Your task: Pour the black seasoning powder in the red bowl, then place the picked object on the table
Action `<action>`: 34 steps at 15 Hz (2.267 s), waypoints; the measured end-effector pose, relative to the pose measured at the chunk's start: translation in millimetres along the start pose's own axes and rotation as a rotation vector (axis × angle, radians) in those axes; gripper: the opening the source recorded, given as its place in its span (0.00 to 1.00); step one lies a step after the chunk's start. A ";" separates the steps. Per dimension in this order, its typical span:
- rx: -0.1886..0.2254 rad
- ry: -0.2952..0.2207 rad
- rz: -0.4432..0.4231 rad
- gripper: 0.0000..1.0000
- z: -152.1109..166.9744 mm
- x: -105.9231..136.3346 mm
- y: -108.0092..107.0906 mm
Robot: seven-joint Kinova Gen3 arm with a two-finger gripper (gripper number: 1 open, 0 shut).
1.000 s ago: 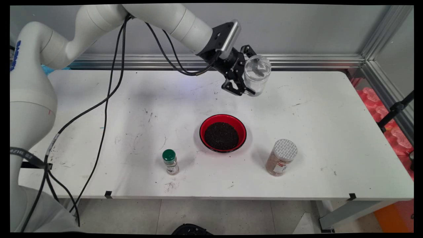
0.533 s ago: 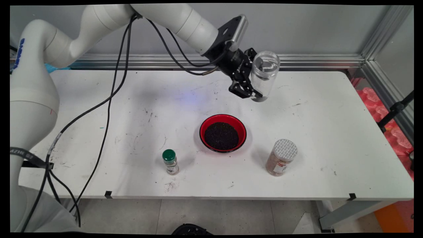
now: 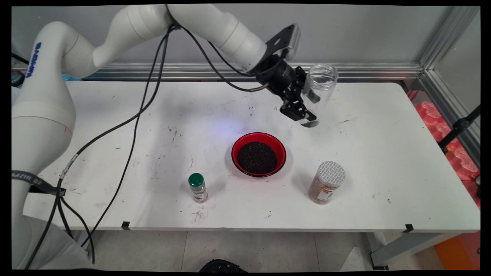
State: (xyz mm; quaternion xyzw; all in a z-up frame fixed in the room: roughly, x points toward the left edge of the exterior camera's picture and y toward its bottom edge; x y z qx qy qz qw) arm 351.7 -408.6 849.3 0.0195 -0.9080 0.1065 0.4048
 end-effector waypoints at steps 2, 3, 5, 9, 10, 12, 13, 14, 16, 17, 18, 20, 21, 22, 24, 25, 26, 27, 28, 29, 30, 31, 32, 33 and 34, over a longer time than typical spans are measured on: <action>0.000 -0.004 -0.050 0.00 10.1 -1.4 -3.6; 0.000 -0.007 -0.080 0.00 16.2 -2.6 -5.7; 0.000 -0.014 -0.124 0.00 26.8 -5.4 -9.8; -0.007 -0.029 -0.199 0.00 47.4 -14.0 -17.1; -0.010 -0.035 -0.214 0.00 52.2 -16.8 -18.5; -0.014 -0.044 -0.233 0.00 58.1 -20.8 -20.1; -0.017 -0.050 -0.242 0.00 61.4 -23.3 -20.8; -0.019 -0.057 -0.252 0.00 65.0 -25.9 -21.4; -0.022 -0.070 -0.266 0.00 71.8 -30.5 -22.4; -0.022 -0.073 -0.269 0.00 73.2 -31.5 -22.6; -0.022 -0.078 -0.274 0.00 76.0 -33.1 -23.2; -0.018 -0.090 -0.282 0.00 81.7 -36.8 -24.6; -0.015 -0.096 -0.284 0.00 83.8 -38.5 -25.1; -0.013 -0.102 -0.287 0.00 86.1 -40.5 -25.6; -0.009 -0.113 -0.288 0.00 89.6 -44.1 -26.0; -0.007 -0.118 -0.288 0.00 91.3 -45.5 -26.1; -0.005 -0.123 -0.288 0.00 93.0 -47.0 -26.3; -0.004 -0.126 -0.287 0.00 93.9 -47.7 -26.2; -0.001 -0.129 -0.285 0.00 94.9 -48.8 -26.3; 0.001 -0.133 -0.282 0.00 95.8 -49.7 -26.0; 0.001 -0.135 -0.280 0.00 96.2 -50.2 -25.3; 0.002 -0.136 -0.278 1.00 96.2 -50.8 -24.4; 0.002 -0.137 -0.276 1.00 96.0 -51.1 -23.1; 0.001 -0.138 -0.273 1.00 95.3 -51.2 -21.3; 0.000 -0.138 -0.271 1.00 94.4 -51.3 -19.6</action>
